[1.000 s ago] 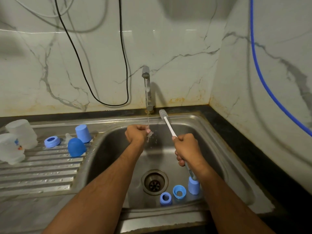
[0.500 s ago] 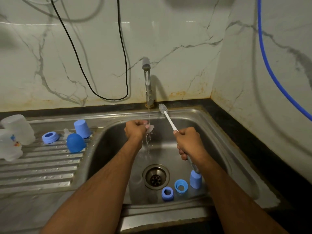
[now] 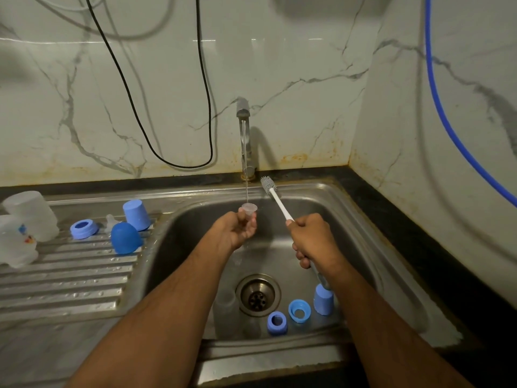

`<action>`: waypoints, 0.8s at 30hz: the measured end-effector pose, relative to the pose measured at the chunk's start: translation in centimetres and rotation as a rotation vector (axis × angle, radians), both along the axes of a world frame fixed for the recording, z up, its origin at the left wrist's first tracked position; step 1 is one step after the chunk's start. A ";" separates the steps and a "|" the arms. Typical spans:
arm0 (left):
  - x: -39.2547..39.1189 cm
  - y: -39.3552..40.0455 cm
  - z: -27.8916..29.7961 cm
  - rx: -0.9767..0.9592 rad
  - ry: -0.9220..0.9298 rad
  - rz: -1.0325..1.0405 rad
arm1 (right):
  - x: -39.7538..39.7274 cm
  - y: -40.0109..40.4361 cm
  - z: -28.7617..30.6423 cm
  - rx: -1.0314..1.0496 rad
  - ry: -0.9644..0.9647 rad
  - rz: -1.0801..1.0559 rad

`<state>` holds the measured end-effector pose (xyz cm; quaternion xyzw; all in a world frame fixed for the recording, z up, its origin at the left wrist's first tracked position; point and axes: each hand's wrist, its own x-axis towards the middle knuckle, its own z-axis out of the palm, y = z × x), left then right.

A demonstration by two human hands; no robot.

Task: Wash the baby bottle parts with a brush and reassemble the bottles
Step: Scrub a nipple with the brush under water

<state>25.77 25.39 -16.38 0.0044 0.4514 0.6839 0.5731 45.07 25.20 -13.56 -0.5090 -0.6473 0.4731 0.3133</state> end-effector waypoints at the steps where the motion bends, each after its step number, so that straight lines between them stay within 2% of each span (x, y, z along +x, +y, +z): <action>1: 0.0 0.0 -0.1 -0.005 -0.002 -0.004 | 0.0 0.0 0.0 0.003 -0.006 -0.001; 13: 0.5 -0.4 0.2 -0.015 0.050 -0.030 | 0.0 -0.2 0.0 -0.004 -0.054 0.012; 17: 0.4 -0.4 0.0 0.024 0.122 -0.004 | 0.1 -0.3 0.0 -0.010 -0.069 0.025; 24: 0.4 -0.5 -0.1 -0.096 0.579 0.202 | 0.3 -1.3 -0.2 0.009 -0.203 0.116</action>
